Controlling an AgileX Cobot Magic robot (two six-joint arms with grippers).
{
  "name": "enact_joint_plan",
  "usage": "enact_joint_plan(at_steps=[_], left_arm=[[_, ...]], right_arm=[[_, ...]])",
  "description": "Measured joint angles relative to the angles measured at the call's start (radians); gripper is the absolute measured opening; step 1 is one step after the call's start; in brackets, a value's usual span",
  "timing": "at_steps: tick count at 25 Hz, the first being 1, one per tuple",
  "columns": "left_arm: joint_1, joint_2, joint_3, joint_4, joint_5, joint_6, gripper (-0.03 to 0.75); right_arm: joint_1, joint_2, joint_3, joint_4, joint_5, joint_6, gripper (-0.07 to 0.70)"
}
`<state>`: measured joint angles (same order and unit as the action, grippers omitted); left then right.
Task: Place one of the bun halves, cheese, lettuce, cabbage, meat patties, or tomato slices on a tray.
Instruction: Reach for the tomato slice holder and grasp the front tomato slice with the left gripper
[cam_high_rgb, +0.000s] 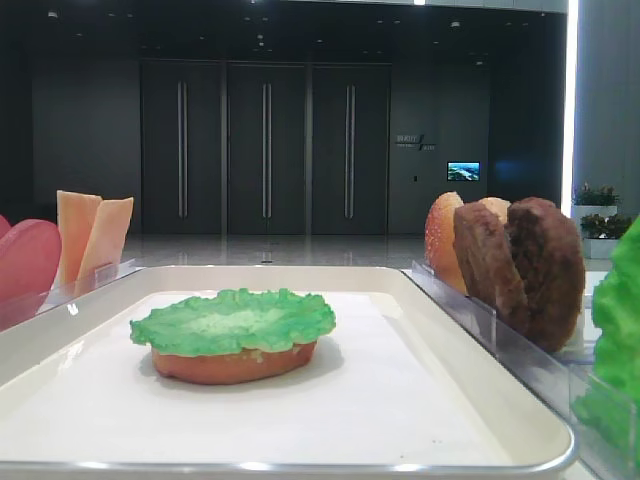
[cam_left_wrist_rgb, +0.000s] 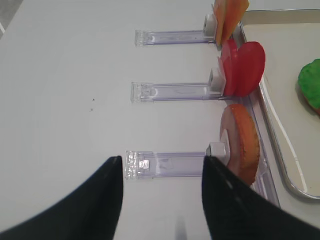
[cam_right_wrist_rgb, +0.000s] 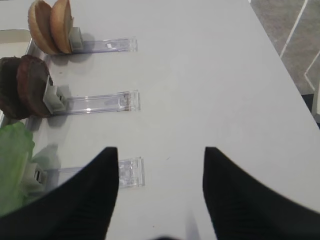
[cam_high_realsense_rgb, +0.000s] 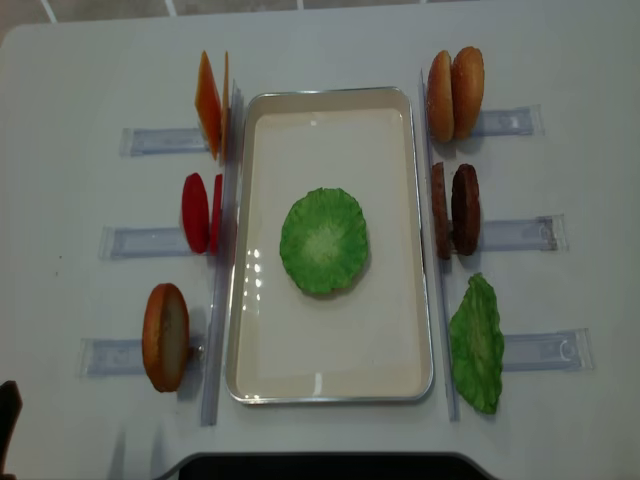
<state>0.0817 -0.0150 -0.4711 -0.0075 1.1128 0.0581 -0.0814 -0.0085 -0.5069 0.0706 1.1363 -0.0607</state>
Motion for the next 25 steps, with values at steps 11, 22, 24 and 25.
enact_joint_plan(at_steps=[11,22,24,25], left_arm=[[0.000,0.000,0.000,0.000,0.000,-0.001,0.391],[0.000,0.000,0.000,0.000,0.000,-0.001,0.391],[0.000,0.008,-0.005,0.007,0.000,-0.019,0.391],[0.000,0.037,-0.011,0.015,0.001,-0.041,0.391]], right_arm=[[0.000,0.000,0.000,0.000,0.000,0.000,0.360],[0.000,0.000,0.000,0.000,0.000,0.000,0.360],[0.000,0.000,0.000,0.000,0.000,0.000,0.360],[0.000,0.000,0.000,0.000,0.000,0.000,0.360]])
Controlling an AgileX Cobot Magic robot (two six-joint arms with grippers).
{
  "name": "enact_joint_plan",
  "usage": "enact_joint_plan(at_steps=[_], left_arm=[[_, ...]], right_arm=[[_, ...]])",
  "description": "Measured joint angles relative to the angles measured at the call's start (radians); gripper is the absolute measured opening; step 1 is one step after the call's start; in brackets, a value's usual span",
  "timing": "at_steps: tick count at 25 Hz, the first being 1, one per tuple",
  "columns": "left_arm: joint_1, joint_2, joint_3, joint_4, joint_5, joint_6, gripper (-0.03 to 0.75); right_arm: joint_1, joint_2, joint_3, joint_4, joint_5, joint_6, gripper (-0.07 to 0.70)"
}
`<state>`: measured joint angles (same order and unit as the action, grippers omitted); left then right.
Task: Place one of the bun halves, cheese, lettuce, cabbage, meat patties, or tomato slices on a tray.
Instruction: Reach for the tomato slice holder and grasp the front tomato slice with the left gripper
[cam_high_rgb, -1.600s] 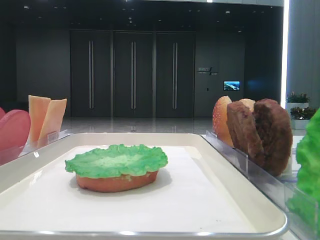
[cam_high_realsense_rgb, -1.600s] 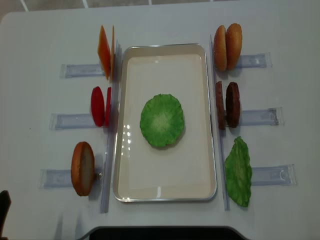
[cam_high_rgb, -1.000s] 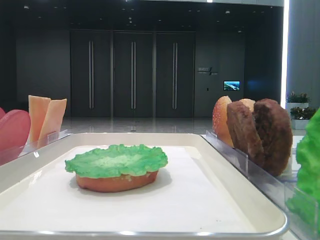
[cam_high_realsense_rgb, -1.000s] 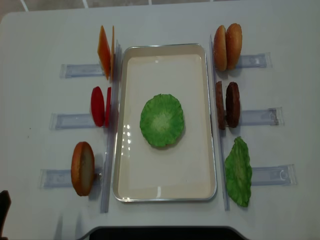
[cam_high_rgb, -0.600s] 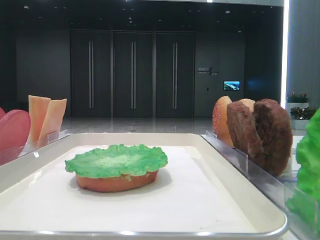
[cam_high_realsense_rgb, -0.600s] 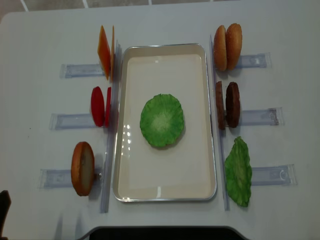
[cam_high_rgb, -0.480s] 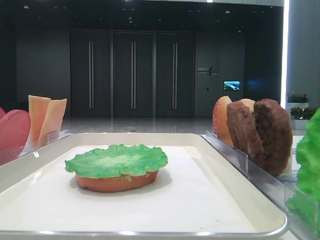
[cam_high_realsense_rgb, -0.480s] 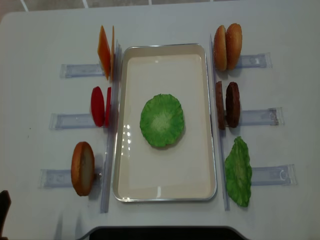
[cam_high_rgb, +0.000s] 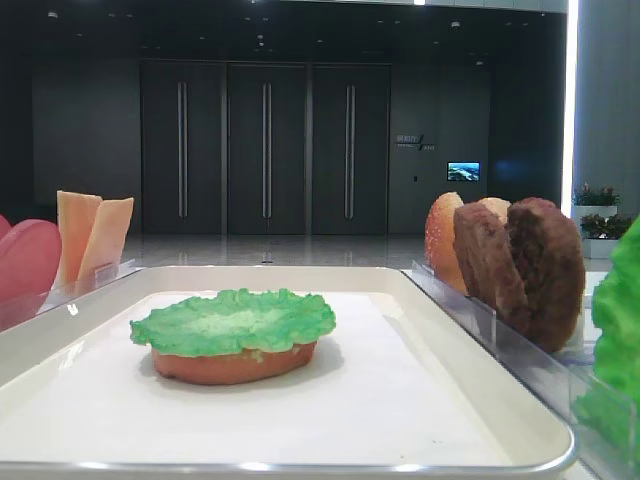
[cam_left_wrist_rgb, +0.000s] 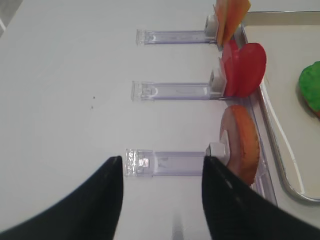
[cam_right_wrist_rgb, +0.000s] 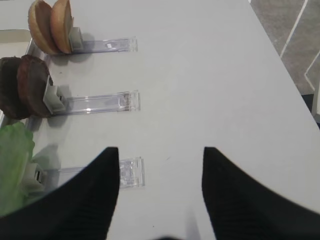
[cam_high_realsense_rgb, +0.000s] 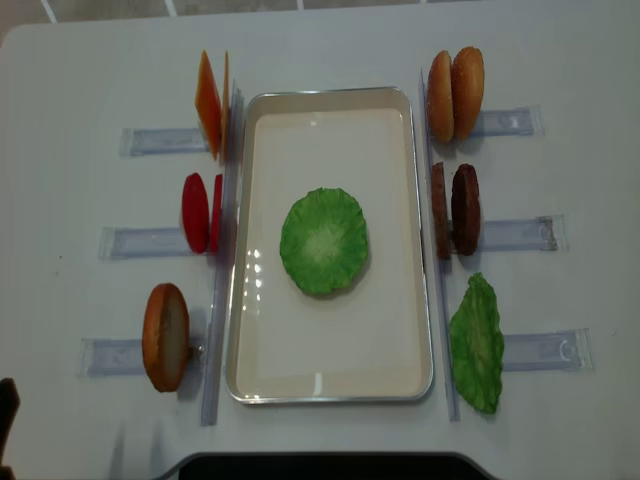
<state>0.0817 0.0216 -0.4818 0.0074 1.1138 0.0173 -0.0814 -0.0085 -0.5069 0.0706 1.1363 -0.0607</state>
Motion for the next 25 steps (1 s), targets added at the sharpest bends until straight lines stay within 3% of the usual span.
enact_joint_plan(at_steps=[3,9,11,17,21,25], left_arm=[[0.000,0.188,-0.017,0.043,-0.016,-0.083,0.391],[0.000,0.686,-0.115,0.034,-0.182,-0.100,0.410],[0.000,0.835,-0.181,0.034,-0.209,-0.100,0.422],[0.000,1.243,-0.439,0.022,-0.223,-0.084,0.429],[-0.003,1.376,-0.553,-0.007,-0.234,-0.063,0.429],[-0.003,1.431,-0.600,-0.023,-0.228,-0.068,0.429]], right_arm=[[0.000,0.000,0.000,0.000,0.000,0.000,0.360],[0.000,0.000,0.000,0.000,0.000,0.000,0.360],[0.000,0.000,0.000,0.000,0.000,0.000,0.360],[0.000,0.000,0.000,0.001,0.000,0.000,0.360],[0.000,0.000,0.000,0.001,0.000,0.000,0.360],[0.000,0.000,0.000,0.001,0.000,0.000,0.360]])
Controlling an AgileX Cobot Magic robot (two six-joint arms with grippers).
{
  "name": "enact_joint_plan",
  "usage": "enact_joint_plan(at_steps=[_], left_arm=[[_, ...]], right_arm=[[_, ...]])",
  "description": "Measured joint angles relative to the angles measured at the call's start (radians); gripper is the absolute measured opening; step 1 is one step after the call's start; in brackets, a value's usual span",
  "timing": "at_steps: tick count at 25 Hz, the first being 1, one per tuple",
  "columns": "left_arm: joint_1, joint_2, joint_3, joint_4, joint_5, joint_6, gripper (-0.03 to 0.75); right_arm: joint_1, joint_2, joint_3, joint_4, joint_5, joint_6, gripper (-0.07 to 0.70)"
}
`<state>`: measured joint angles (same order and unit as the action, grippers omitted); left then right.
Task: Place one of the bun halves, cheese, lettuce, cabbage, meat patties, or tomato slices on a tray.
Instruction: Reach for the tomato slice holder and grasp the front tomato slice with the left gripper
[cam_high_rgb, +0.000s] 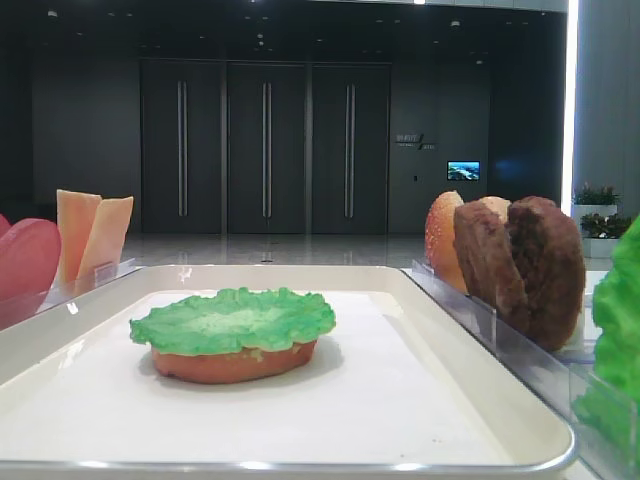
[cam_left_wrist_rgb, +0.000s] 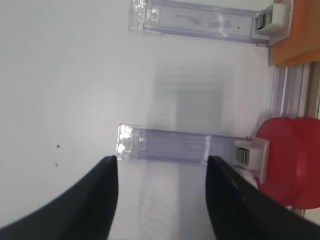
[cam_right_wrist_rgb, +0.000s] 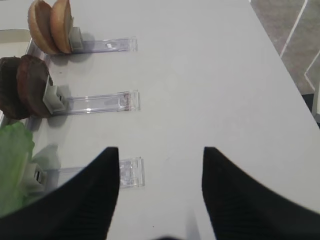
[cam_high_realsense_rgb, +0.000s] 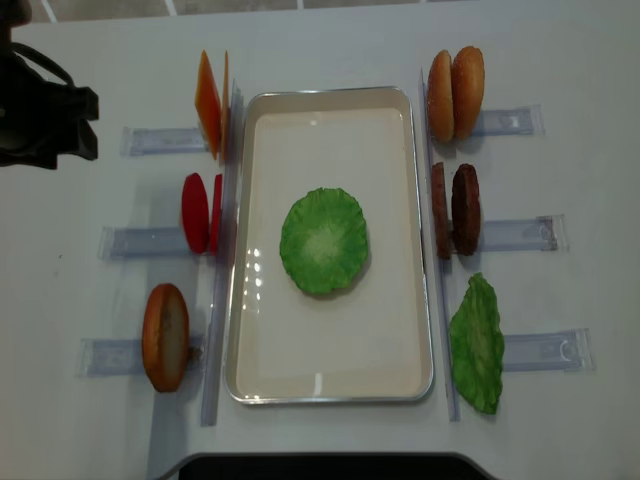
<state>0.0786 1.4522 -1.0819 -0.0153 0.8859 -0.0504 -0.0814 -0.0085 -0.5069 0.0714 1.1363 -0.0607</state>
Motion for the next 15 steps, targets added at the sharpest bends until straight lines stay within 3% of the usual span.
enact_joint_plan(at_steps=[4,10,15], left_arm=[[-0.068,0.007,-0.003,-0.007,0.018,-0.055,0.429],[-0.356,0.011,-0.003,0.082,0.007,-0.327,0.429],[-0.499,0.037,-0.003,0.150,-0.007,-0.526,0.429]], right_arm=[[0.000,0.000,0.000,0.000,0.000,0.000,0.360],[0.000,0.000,0.000,0.000,0.000,0.000,0.360],[0.000,0.000,0.000,0.000,0.000,0.000,0.360]])
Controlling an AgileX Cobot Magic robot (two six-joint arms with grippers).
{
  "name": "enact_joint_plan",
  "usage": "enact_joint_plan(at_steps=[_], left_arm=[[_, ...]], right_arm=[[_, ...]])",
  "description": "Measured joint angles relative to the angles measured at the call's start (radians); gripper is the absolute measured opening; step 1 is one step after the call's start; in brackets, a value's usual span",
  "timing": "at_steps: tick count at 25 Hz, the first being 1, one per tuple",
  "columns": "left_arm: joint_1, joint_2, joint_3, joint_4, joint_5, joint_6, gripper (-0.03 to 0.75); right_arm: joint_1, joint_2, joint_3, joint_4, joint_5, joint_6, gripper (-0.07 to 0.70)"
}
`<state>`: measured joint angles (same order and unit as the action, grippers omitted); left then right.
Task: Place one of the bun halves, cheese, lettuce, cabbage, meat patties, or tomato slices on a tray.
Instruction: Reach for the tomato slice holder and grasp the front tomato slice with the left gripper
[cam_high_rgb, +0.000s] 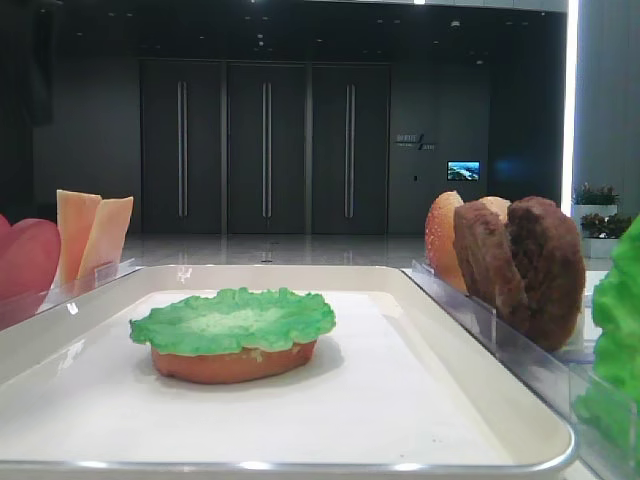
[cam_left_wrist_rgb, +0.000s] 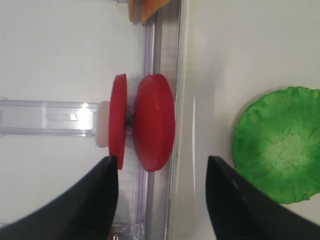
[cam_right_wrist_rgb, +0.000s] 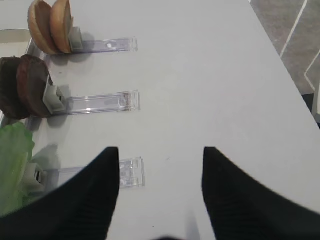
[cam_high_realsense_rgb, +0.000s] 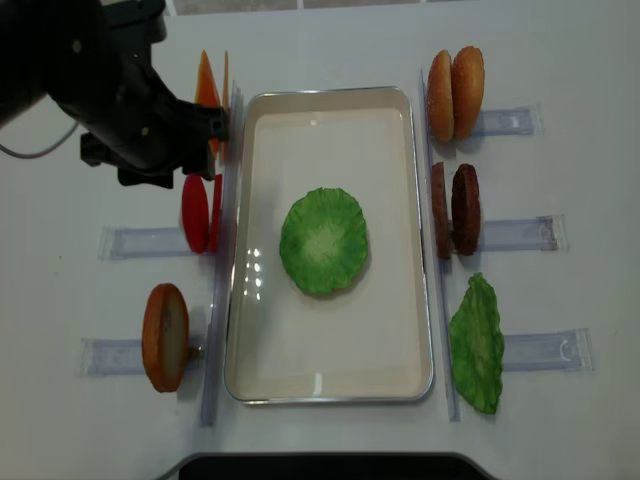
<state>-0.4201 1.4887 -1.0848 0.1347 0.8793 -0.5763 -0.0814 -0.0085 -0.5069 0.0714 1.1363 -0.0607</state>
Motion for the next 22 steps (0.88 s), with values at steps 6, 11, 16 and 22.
enact_joint_plan(at_steps=[6,11,16,22], left_arm=[[-0.044,0.032,0.000,0.049,-0.010,-0.109,0.429],[-0.044,0.070,0.000,0.101,-0.026,-0.139,0.429],[-0.044,0.142,-0.002,0.124,-0.084,-0.141,0.429],[-0.044,0.253,-0.002,0.128,-0.155,-0.141,0.429]], right_arm=[[0.000,0.000,0.000,0.000,0.000,0.000,0.360],[0.000,0.000,0.000,0.000,0.000,0.000,0.360],[0.000,0.000,0.000,0.000,0.000,0.000,0.360],[0.000,0.000,0.000,0.000,0.000,0.000,0.360]])
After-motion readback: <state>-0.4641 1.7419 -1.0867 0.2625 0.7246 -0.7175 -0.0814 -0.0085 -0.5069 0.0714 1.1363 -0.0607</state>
